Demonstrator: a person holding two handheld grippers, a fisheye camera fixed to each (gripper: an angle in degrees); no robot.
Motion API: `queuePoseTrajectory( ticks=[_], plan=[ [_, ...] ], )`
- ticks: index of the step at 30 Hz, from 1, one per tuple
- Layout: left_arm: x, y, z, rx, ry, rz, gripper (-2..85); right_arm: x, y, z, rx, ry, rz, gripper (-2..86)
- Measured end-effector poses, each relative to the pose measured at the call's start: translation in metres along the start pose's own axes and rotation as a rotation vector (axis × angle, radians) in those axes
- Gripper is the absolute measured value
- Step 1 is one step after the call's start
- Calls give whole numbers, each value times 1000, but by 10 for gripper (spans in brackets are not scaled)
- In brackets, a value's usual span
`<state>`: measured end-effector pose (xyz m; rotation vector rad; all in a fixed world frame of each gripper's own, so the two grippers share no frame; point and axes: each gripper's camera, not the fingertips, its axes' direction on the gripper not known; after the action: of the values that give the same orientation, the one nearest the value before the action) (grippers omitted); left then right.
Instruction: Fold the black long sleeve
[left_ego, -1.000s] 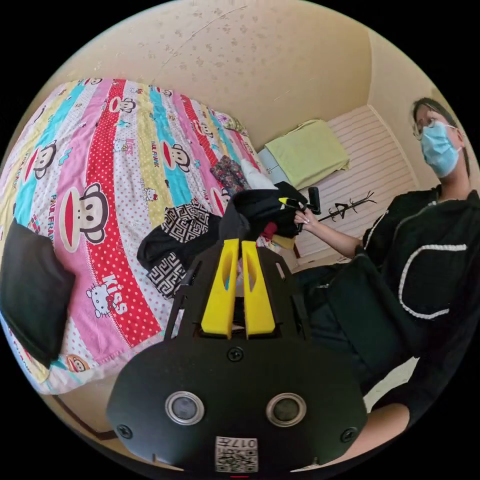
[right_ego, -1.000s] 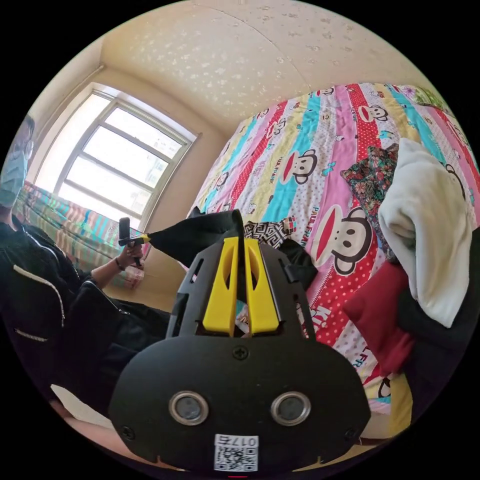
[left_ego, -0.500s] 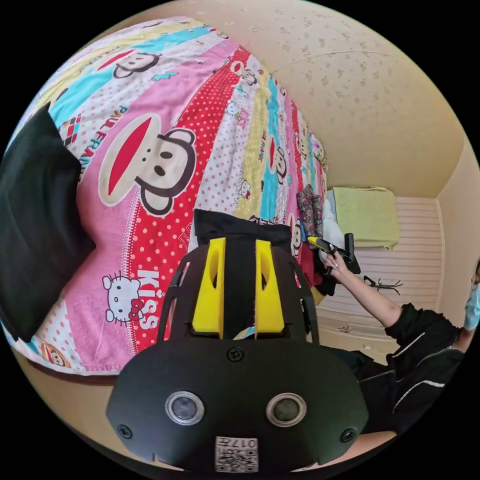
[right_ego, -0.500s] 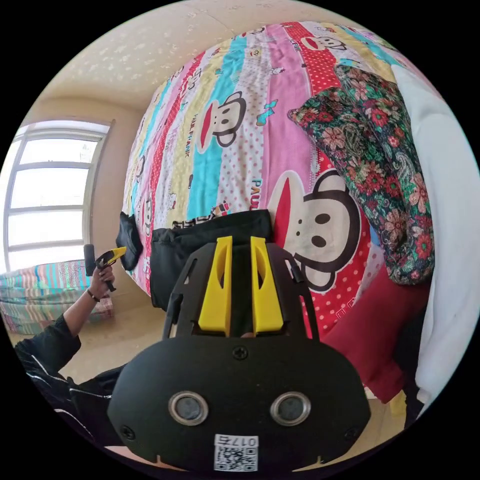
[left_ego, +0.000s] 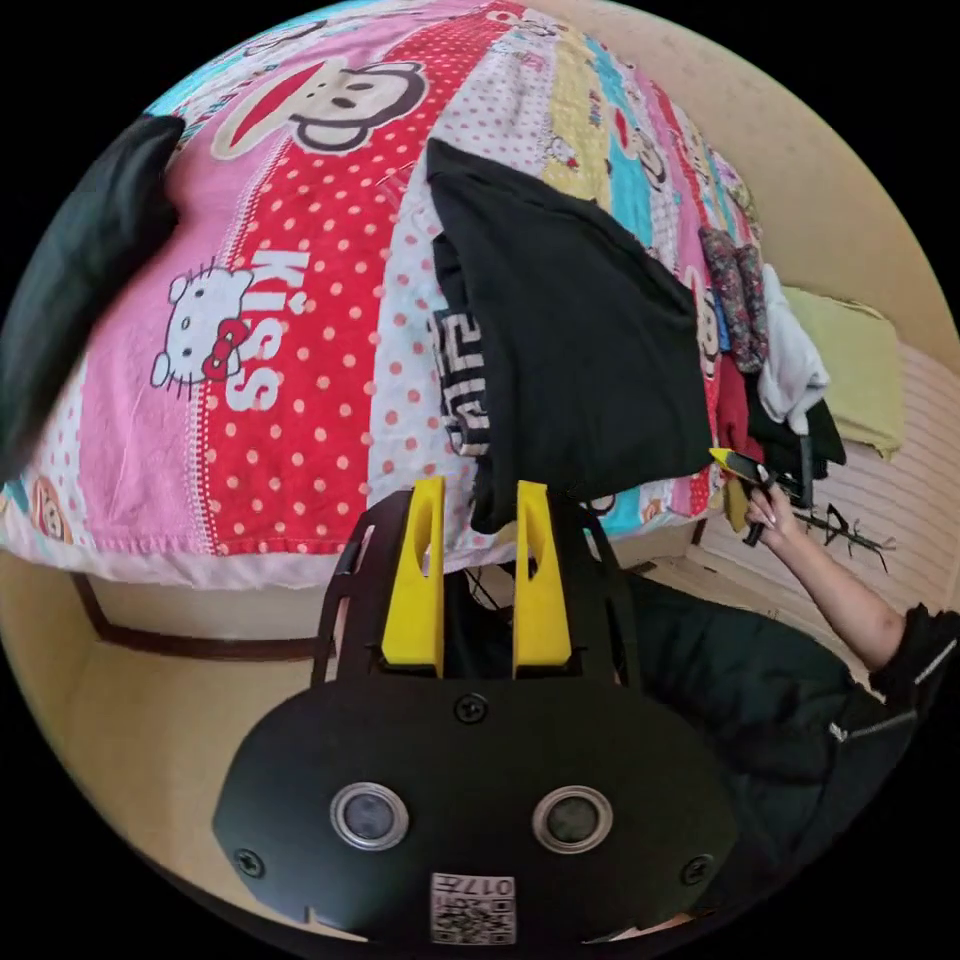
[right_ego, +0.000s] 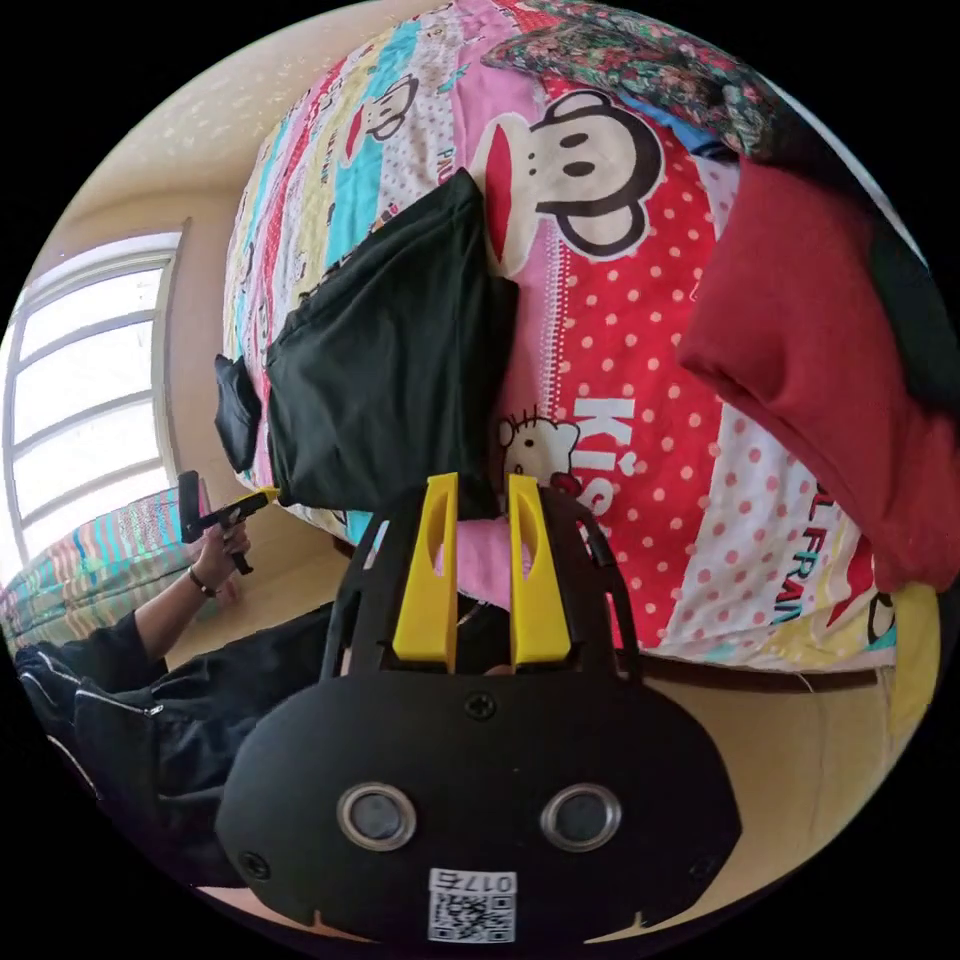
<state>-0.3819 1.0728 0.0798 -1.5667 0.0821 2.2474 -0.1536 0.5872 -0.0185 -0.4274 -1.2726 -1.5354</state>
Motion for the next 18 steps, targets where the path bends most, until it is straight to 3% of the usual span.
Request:
queuePoseTrajectory(
  ticks=[3, 7, 11, 15, 18],
  plan=[
    [-3, -4, 10, -24, -50, -110, 36, -7, -11, 20, -45, 140, 40, 44],
    [12, -1, 1, -15, -137, -44, 24, -28, -29, 34, -111, 341, -39, 40],
    [-2, 21, -15, 20, -29, -57, 77, -35, -33, 30, -82, 328, -79, 57],
    [-47, 46, -29, 145, 271, -194, 126, -31, -23, 5, 76, 254, -34, 77],
    [-66, 48, -20, 136, 273, -238, 131, -34, -17, 4, 98, 253, -59, 81]
  ],
)
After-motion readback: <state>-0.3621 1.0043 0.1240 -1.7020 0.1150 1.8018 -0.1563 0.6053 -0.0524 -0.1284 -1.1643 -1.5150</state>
